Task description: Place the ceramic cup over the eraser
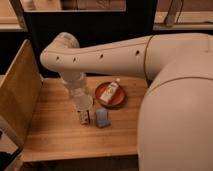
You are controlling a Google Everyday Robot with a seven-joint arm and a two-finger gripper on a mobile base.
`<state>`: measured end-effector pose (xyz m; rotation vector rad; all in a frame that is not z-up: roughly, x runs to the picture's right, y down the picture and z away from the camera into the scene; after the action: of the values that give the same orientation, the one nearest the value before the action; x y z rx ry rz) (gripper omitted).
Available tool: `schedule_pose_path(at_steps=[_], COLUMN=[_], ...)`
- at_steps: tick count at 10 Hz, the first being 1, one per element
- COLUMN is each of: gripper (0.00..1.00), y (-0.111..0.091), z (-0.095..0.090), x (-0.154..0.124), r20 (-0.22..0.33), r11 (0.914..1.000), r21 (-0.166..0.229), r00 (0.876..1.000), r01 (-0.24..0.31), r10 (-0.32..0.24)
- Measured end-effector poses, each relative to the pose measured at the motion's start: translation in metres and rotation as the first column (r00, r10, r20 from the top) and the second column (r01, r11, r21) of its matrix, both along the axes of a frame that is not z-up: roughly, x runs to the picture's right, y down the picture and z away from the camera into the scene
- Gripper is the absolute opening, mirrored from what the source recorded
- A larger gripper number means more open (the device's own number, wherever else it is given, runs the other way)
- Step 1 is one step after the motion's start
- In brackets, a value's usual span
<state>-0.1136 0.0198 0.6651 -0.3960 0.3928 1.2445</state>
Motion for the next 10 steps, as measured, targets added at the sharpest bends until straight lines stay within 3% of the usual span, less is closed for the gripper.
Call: schedule_pose_path(at_steps=[7,10], gripper=[0.0,0.02], y=[0.02,0.023], z=[0.011,0.013], x=[0.0,-0.001], r20=[0.03,0.036], r11=[0.9984,0.9981], r21=[-0.054,-0.059], r00=[0.999,0.999], r01=[-0.014,-0.016], r10=[0.016,0.018])
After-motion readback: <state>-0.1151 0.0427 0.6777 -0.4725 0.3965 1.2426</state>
